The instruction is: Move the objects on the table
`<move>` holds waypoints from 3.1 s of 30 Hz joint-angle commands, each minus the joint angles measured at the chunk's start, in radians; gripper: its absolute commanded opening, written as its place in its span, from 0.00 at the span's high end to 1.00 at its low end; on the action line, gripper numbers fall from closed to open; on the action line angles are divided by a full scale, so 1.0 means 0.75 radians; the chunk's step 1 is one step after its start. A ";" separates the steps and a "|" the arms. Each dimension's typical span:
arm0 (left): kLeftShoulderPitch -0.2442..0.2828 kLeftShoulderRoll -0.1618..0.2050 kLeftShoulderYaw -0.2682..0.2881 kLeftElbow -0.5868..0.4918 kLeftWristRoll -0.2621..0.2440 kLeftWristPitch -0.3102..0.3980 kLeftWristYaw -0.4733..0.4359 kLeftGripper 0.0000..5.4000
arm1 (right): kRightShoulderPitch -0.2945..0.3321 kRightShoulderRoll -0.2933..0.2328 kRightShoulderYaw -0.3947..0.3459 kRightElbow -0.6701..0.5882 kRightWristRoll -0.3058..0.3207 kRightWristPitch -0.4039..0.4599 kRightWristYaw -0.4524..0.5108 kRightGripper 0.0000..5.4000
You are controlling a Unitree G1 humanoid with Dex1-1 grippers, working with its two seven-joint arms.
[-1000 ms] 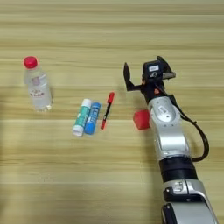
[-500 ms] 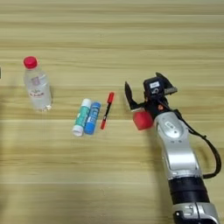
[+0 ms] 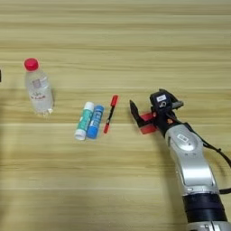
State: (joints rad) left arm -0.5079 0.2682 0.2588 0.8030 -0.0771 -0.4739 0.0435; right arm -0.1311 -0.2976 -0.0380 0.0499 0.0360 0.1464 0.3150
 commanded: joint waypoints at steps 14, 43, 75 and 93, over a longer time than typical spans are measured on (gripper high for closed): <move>-0.042 0.003 -0.043 0.080 0.010 0.056 -0.029 0.01 | 0.066 -0.076 0.034 0.007 -0.021 0.103 0.080 0.00; -0.041 -0.001 -0.048 0.075 0.012 0.059 -0.021 0.00 | 0.068 -0.089 0.062 0.071 -0.037 0.181 0.097 0.29; -0.032 -0.006 -0.052 0.056 0.013 0.061 -0.013 0.00 | -0.090 -0.082 -0.041 0.357 -0.001 0.068 0.024 0.45; -0.025 -0.015 -0.062 0.032 0.017 0.068 -0.002 0.00 | -0.045 -0.046 -0.083 0.069 0.047 -0.057 -0.013 0.07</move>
State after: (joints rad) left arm -0.5245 0.2563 0.2172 0.8382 -0.0749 -0.4410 0.0370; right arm -0.1797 -0.3402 -0.1012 0.1314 0.0680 0.1171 0.3107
